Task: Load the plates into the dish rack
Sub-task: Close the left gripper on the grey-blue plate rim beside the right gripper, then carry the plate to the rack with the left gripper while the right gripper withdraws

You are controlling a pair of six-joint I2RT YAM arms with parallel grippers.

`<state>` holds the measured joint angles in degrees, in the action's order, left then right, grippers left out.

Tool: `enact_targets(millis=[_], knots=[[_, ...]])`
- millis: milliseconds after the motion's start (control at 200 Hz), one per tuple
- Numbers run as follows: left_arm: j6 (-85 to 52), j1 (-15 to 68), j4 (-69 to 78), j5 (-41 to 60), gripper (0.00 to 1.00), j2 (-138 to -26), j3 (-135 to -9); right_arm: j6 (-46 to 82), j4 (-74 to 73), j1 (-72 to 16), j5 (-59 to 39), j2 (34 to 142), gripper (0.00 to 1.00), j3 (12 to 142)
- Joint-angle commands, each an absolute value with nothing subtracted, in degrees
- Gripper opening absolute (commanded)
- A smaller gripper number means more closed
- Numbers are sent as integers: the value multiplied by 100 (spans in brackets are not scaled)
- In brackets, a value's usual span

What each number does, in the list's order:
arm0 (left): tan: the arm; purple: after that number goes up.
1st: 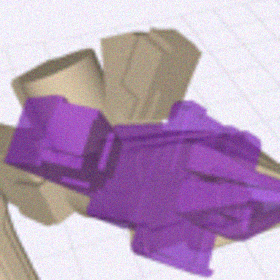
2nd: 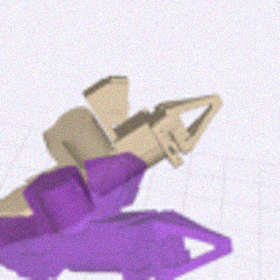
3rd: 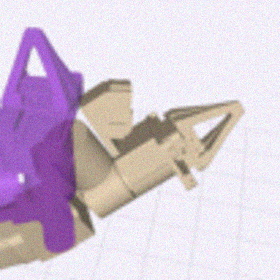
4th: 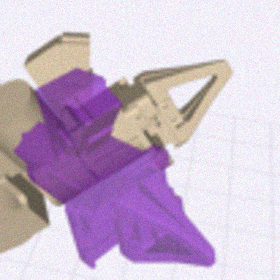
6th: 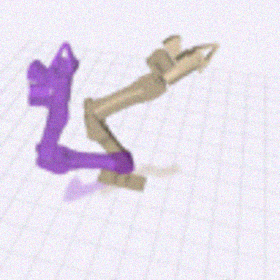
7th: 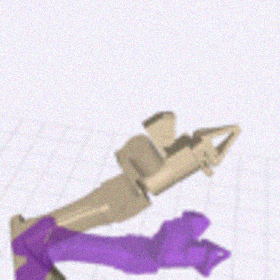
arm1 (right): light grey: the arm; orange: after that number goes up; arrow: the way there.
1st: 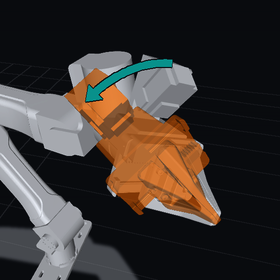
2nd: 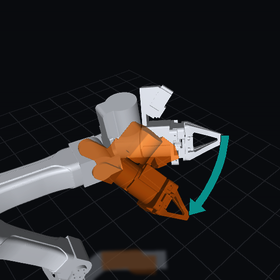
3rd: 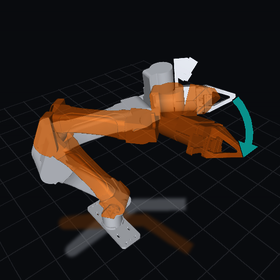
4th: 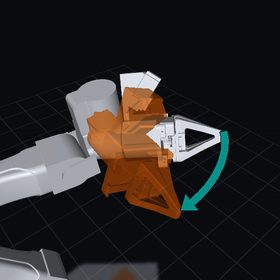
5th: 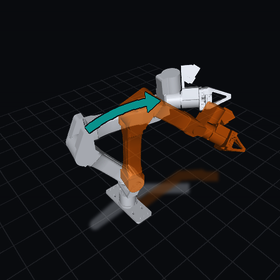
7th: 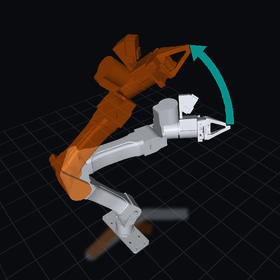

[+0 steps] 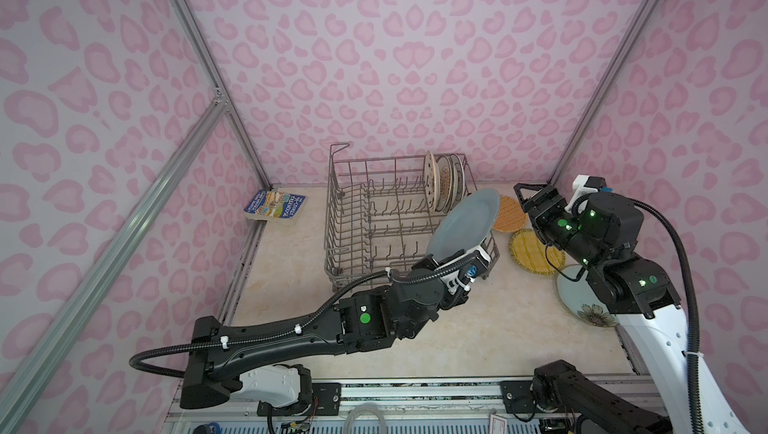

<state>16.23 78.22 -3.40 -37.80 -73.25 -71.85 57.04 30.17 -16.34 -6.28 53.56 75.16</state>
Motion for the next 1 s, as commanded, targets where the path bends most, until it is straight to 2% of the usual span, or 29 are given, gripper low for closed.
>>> enact_targets(millis=[0, 110, 275, 485, 730, 995], knots=[[622, 7758, -292, -4171, 4, -7058, -7361, 4976, 2466, -1628, -820, 5088, 90, 7203], [-563, 7334, -742, -3866, 4, -6937, -7559, 4611, 2738, -1634, -1000, 4817, 94, 6870], [-1974, 6331, -803, -2717, 4, -6904, -7598, 4261, 2605, -1637, -1199, 4208, 97, 6113], [-2662, 5251, -743, -1802, 4, -7489, -8053, 3894, 2666, -1639, -1331, 3632, 97, 5522], [-3235, 4176, -402, -918, 4, -8416, -8590, 3684, 2743, -1637, -1533, 3432, 97, 5178], [-3392, 3727, -470, -440, 4, -9640, -9579, 3552, 2377, -1658, -1887, 3245, 97, 4714]])
